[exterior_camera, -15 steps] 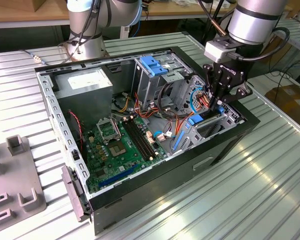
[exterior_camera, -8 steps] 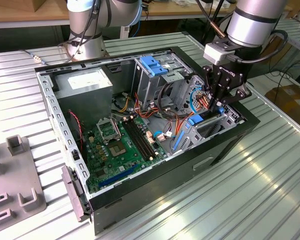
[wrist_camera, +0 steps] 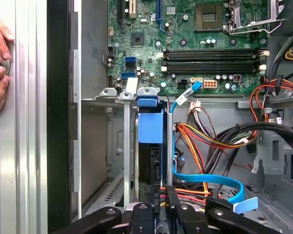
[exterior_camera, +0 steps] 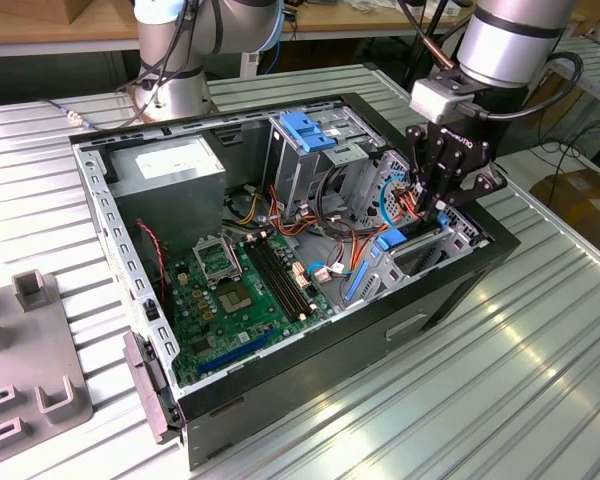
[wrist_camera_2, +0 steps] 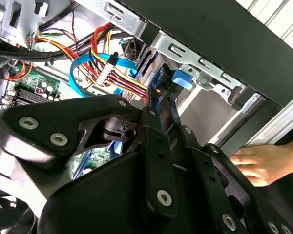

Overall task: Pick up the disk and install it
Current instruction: 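Insert the first disk wire, then insert the second disk wire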

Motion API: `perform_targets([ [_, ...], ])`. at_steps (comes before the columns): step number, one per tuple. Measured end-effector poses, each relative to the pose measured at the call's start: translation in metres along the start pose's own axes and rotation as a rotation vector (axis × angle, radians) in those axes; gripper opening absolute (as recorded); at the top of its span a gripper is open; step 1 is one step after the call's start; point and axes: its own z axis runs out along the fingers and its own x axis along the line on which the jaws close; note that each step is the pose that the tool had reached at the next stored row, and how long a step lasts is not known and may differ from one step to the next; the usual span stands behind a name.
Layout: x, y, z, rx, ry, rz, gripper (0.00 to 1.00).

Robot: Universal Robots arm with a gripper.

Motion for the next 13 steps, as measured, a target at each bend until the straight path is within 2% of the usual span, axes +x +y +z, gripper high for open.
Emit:
perform_targets([
  [2, 0.0, 0.0, -0.0001, 0.0, 0.0, 0.0, 0.23],
  [4, 0.0, 0.0, -0.0003, 0.0, 0.0002, 0.0, 0.1],
  [13, 0.0003, 0.0, -0.0022, 0.0, 0.0002, 0.0, 0.1],
])
